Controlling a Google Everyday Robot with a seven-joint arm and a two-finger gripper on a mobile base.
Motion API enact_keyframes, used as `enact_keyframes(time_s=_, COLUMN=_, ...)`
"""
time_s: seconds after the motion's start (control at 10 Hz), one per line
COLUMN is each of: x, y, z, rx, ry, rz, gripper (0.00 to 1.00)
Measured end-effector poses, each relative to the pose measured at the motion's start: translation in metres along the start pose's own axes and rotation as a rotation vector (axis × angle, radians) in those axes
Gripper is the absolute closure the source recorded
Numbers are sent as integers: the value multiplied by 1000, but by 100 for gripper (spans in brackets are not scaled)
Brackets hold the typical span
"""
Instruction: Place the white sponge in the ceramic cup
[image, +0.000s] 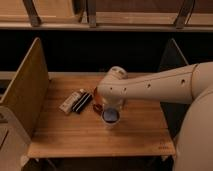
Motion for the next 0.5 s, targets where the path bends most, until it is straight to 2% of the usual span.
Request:
enact_keyframes(time_s=0.3, x=-2, y=-7, z=4, rx=27, ry=-2, rz=-7, gripper=30)
enact_keyframes(time_s=0.5, x=-3, y=-1, z=10, rx=27, ry=4, rz=-16, gripper=30)
